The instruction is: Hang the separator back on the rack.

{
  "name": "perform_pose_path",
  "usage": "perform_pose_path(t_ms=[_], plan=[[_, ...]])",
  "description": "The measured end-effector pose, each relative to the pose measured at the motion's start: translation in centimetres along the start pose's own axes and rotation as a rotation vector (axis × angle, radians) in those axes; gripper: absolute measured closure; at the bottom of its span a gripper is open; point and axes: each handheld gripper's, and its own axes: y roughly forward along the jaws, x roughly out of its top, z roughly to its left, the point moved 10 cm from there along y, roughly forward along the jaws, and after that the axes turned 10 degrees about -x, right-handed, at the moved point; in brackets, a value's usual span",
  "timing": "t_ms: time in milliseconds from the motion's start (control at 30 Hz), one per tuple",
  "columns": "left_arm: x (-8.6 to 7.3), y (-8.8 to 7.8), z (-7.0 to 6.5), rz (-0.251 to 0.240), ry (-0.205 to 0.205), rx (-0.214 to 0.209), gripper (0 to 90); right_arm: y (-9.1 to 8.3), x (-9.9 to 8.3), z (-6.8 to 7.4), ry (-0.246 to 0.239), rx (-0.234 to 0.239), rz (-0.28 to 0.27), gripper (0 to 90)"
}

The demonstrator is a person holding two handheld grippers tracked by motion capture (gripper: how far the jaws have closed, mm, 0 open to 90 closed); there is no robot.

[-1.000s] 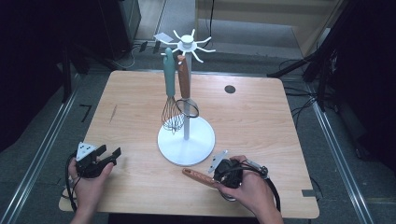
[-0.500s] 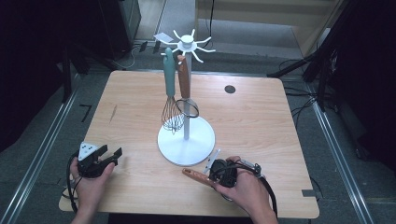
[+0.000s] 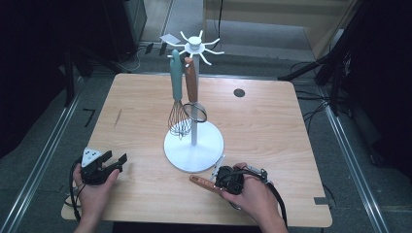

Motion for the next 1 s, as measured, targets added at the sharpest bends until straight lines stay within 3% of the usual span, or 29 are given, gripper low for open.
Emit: perform_pose_path(t_ms=[233, 567, 900, 1000], plan=[[-0.02, -0.02, 0.01, 0.001, -0.001, -0.001, 38.4, 0.01, 0.20, -0.03, -0.008, -0.008, 0.047, 66.8], [-0.03, -0.01, 0.00, 0.000, -0.003, -0.001, 38.4, 0.12, 0.62, 0.04, -0.055, -0.048, 0.140, 68.8], [-0.04, 0.06, 0.02, -0.001, -0.007, 0.000, 38.4, 0.12, 0.58, 0.10, -0.076, -0.042, 0.144, 70.3], [-0.05, 0.05, 0.02, 0.000, -0.006, 0.000, 38.4, 0.13, 0.56, 0.08, -0.061, -0.045, 0.145, 70.7]])
